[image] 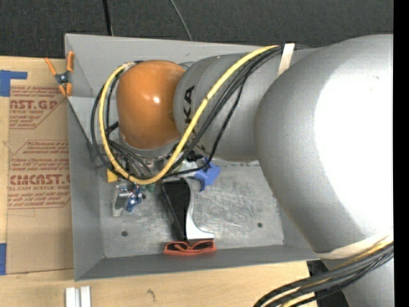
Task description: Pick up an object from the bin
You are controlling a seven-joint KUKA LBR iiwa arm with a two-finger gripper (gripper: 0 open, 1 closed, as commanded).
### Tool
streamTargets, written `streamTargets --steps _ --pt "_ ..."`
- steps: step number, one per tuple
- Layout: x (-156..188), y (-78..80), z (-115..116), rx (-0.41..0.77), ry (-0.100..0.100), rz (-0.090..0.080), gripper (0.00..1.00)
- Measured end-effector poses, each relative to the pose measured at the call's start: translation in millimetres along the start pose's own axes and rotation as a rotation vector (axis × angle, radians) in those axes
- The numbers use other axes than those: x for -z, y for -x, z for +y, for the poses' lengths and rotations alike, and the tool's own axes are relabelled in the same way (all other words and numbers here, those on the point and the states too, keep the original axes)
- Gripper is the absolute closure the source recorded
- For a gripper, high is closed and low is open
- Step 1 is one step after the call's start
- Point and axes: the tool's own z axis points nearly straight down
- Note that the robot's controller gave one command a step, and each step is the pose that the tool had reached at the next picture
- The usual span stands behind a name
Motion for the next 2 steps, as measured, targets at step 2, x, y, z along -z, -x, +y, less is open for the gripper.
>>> streamTargets --steps 2 --pt "-35.5 19.0 -31.0 -0.061 0.007 -0.015 0.0"
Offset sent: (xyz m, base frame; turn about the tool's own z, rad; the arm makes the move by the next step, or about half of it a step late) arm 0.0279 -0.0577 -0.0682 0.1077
